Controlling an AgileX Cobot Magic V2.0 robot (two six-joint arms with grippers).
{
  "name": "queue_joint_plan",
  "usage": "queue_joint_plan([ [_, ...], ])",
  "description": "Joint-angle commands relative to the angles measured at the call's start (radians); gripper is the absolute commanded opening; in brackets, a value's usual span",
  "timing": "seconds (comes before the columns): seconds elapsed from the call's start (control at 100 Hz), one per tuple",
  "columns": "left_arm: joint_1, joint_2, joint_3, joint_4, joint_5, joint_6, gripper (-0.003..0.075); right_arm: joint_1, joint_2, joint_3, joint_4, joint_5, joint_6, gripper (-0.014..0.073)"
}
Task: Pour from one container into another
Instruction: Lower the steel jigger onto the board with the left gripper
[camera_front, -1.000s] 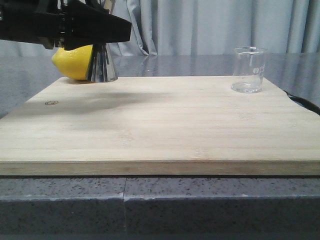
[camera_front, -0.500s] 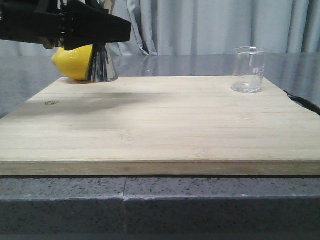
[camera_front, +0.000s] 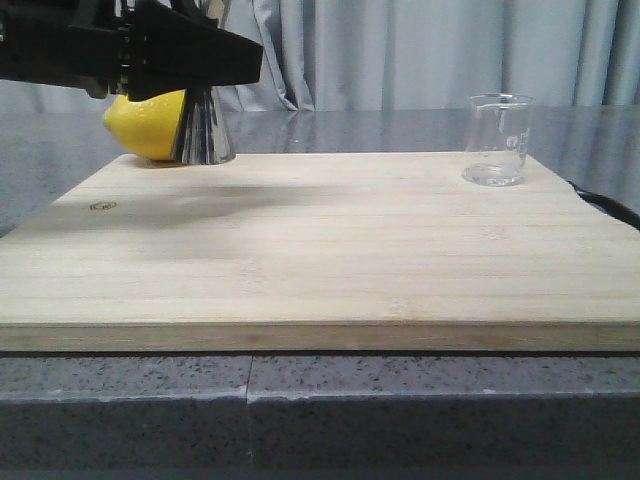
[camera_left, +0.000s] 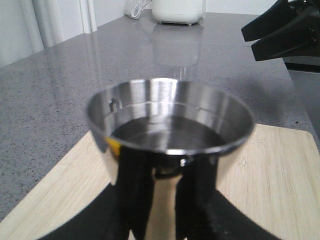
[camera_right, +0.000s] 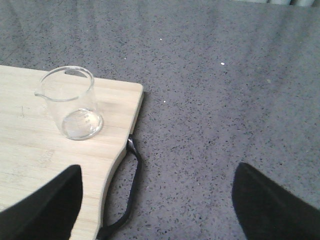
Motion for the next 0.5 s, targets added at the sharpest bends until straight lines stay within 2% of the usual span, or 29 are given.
queue_joint_plan([
  [0.0, -0.009, -0.036, -0.025, -0.085, 0.102, 0.014, 0.0197, 0.002, -0.003, -0.036, -0.017, -0.064, -0.009, 0.0554],
  [0.29, -0.011, 0.035, -0.125, -0.085, 0.113, -0.032, 0.0197, 0.002, -0.003, -0.036, -0.017, -0.064, -0.009, 0.0554],
  [0.49, -0.049, 0.067, -0.160, -0.085, 0.113, -0.033, 0.0197, 0.002, -0.003, -0.036, -0.017, -0.066, -0.009, 0.0554],
])
